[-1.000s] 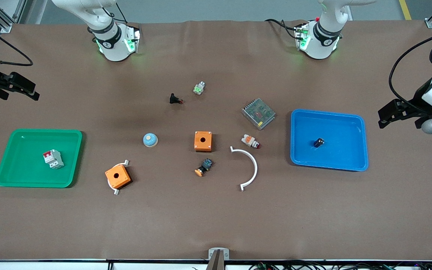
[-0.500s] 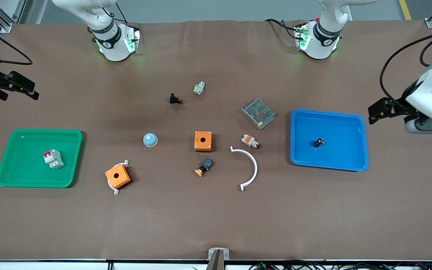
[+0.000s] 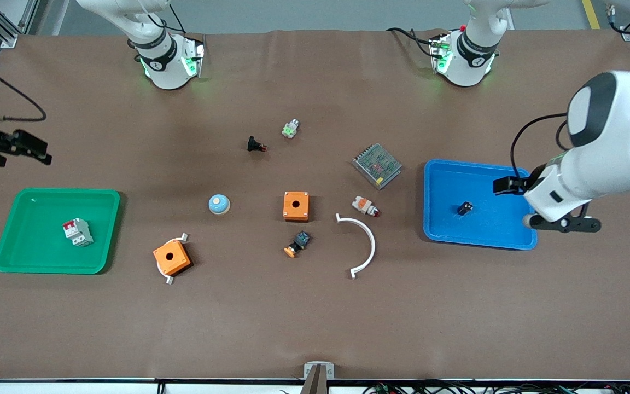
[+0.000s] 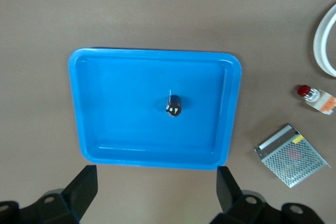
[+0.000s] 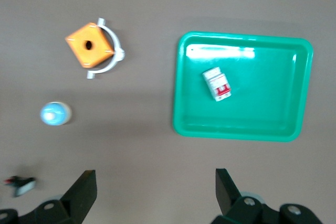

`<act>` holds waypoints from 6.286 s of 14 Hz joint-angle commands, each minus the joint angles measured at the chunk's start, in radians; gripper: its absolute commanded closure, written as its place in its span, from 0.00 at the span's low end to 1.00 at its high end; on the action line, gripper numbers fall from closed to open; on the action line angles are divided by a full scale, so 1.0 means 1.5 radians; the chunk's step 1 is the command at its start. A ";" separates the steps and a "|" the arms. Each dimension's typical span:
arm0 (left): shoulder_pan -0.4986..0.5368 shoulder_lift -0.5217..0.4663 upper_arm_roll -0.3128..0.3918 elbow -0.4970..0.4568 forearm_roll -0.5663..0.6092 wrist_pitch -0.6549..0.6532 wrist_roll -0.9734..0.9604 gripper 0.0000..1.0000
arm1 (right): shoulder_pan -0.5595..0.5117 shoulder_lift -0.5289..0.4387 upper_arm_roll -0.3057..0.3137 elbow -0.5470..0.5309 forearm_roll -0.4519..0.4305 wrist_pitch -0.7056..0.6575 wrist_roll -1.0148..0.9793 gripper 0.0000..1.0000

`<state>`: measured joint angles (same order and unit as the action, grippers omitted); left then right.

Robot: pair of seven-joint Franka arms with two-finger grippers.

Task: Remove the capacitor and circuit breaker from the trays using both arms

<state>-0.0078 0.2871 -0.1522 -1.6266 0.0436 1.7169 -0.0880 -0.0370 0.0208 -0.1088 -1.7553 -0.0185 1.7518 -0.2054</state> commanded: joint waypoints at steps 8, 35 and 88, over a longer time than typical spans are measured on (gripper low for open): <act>0.005 0.053 -0.002 -0.278 0.000 0.356 0.000 0.00 | -0.103 0.257 0.008 0.003 -0.008 0.207 -0.287 0.09; -0.130 0.203 -0.014 0.041 -0.026 0.316 -0.211 1.00 | 0.123 0.230 0.067 0.052 0.005 0.118 0.133 0.99; -0.012 -0.138 0.049 -0.081 -0.009 0.115 -0.002 0.00 | -0.038 -0.086 0.059 -0.002 0.003 -0.079 0.039 0.00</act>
<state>-0.0433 0.1691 -0.0700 -1.6523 0.0208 1.8816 -0.1581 -0.0824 -0.0323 -0.0376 -1.6851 -0.0010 1.6253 -0.1412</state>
